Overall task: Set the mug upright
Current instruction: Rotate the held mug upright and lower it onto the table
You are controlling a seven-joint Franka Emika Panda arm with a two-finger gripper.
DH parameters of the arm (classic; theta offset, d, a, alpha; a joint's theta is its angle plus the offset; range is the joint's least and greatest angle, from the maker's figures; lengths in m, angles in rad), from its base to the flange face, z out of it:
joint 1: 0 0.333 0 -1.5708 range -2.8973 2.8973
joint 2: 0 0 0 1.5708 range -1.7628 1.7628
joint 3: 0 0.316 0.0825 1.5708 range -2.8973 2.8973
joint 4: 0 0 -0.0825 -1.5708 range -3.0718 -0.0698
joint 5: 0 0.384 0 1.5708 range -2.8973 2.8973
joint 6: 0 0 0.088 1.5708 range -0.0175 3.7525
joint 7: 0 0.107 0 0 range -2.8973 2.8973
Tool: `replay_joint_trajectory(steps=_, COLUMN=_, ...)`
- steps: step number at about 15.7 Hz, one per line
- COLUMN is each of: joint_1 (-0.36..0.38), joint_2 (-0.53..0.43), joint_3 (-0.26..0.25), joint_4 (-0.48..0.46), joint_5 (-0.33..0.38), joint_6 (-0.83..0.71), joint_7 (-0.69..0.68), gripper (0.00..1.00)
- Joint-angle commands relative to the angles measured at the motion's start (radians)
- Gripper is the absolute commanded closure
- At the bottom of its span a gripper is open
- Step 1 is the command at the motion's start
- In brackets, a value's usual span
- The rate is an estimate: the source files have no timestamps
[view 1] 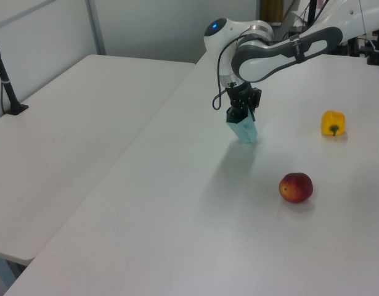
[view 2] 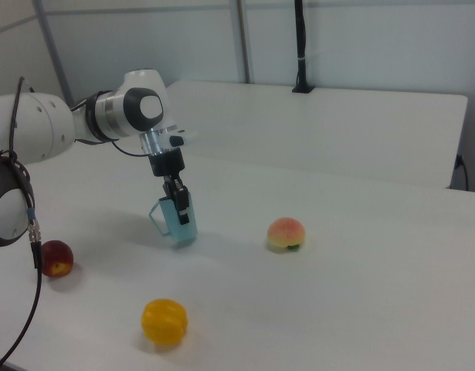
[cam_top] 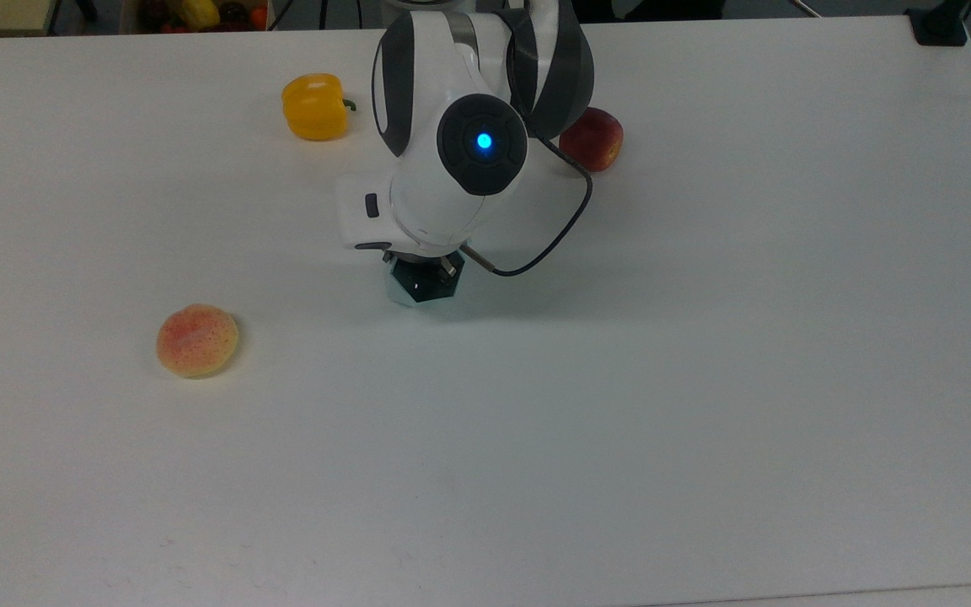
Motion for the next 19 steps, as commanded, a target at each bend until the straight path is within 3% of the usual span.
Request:
replay_joint_trajectory(steps=1, joint_1=-0.010, joint_2=-0.068, joint_3=0.007, joint_4=-0.034, joint_5=0.035, joint_6=0.020, joint_7=-0.107, gripper=1.00)
replay_joint_trajectory(steps=6, joint_1=-0.021, joint_2=-0.145, joint_3=0.009, joint_4=-0.032, joint_5=0.169, joint_6=0.029, joint_7=-0.320, gripper=1.00)
replay_joint_trajectory(steps=9, joint_1=-0.045, joint_2=-0.171, joint_3=0.010, joint_4=-0.035, joint_5=0.264, joint_6=0.111, joint_7=-0.475, gripper=1.00)
replay_joint_trajectory(steps=13, joint_1=-0.111, joint_2=-0.174, joint_3=0.012, joint_4=-0.058, joint_5=0.464, joint_6=0.219, joint_7=-0.839, gripper=1.00)
replay_joint_trajectory(steps=16, joint_1=-0.110, joint_2=-0.174, joint_3=0.012, joint_4=-0.113, joint_5=0.461, joint_6=0.287, joint_7=-0.987, gripper=1.00)
replay_joint_trajectory(steps=19, joint_1=-0.107, joint_2=-0.173, joint_3=0.012, joint_4=-0.179, joint_5=0.428, joint_6=0.337, joint_7=-1.034, gripper=1.00)
